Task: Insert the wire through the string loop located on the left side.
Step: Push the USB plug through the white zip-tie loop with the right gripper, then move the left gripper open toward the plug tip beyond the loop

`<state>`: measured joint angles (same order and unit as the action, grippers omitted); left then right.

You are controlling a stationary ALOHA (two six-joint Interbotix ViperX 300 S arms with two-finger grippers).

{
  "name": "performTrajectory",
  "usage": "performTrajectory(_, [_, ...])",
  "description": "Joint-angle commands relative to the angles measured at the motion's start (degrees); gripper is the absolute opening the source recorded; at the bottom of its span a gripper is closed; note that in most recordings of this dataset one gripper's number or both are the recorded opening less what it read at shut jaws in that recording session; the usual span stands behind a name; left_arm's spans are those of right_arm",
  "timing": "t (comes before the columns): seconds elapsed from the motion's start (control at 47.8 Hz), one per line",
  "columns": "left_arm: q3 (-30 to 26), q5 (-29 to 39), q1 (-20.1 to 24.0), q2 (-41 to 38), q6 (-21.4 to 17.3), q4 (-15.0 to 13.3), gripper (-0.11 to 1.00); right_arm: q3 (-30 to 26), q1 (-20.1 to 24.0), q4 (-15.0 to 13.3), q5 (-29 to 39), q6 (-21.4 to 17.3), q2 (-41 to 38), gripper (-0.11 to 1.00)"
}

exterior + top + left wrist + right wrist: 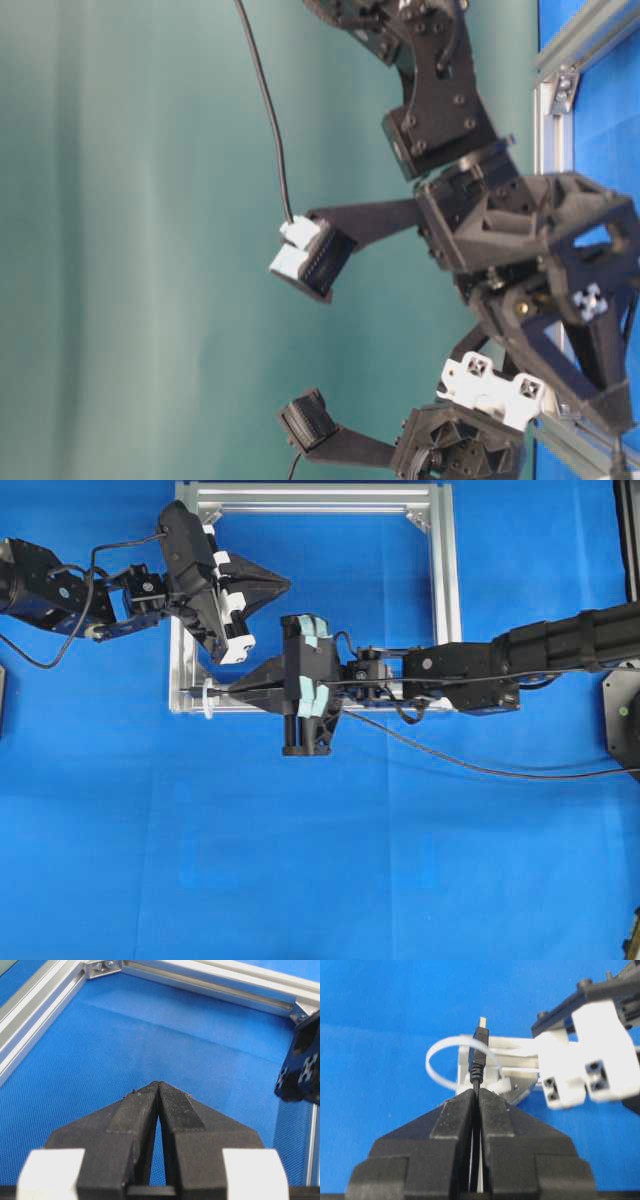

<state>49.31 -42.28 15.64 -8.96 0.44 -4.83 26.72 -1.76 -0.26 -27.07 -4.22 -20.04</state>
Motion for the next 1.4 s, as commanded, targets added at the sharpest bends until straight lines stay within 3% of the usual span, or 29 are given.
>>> performTrajectory(0.0, [-0.35, -0.26, 0.09, 2.11, -0.09, 0.18, 0.0, -2.29, -0.18, -0.18, -0.18, -0.09, 0.44, 0.0])
performTrajectory(0.272, [-0.35, -0.26, 0.09, 2.02, -0.09, 0.18, 0.0, -5.54, -0.18, -0.18, -0.09, -0.09, -2.11, 0.0])
performTrajectory(0.837, [0.18, -0.26, 0.35, 2.37, -0.18, 0.26, 0.0, -5.89, -0.18, -0.18, 0.0, -0.09, -2.55, 0.0])
performTrajectory(1.381, [16.0, -3.69, 6.06, 11.16, -0.09, 0.18, 0.0, -5.98, -0.18, -0.18, 0.26, -0.09, -2.55, 0.0])
